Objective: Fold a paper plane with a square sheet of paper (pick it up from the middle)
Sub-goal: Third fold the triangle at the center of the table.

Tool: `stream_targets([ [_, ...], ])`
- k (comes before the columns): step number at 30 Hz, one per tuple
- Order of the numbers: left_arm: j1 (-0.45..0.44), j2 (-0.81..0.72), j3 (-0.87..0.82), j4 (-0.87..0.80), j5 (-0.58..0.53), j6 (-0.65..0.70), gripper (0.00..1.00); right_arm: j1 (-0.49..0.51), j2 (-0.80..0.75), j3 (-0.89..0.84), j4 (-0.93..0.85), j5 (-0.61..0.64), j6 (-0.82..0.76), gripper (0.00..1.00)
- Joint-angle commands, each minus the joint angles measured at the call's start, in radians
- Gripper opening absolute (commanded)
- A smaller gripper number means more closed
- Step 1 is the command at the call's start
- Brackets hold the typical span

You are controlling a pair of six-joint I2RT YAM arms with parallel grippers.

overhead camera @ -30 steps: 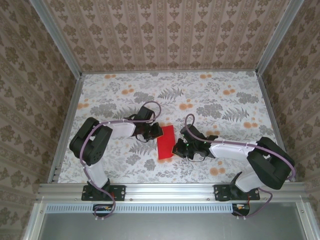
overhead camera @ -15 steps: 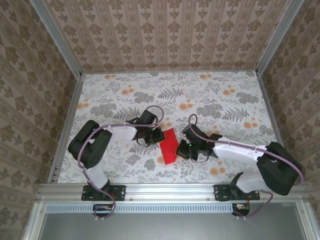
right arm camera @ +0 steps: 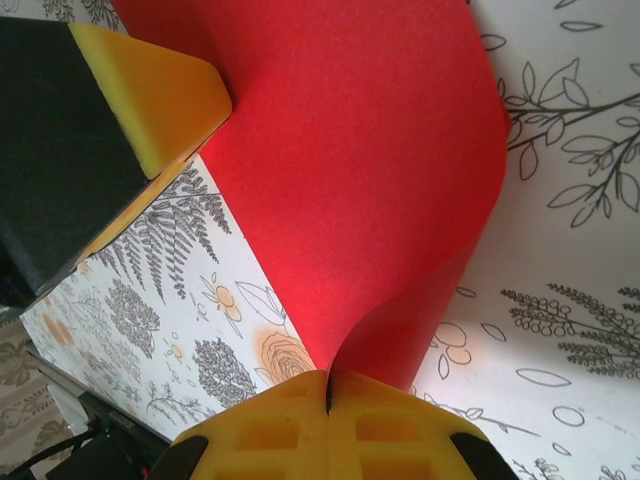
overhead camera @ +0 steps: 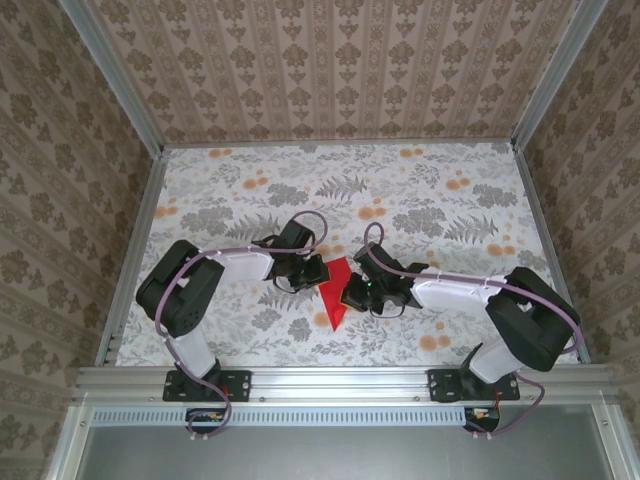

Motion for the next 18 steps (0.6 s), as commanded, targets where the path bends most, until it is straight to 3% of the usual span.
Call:
stream_targets([
  [1, 0.000, 0.031, -0.010, -0.111, -0.028, 0.023, 0.12, -0.005, 0.028, 0.028, 0.022, 0.026, -0.001, 0.02],
  [18, 0.000, 0.038, -0.007, -0.114, -0.025, 0.026, 0.12, -0.007, 0.114, 0.062, 0.062, 0.009, -0.034, 0.04],
])
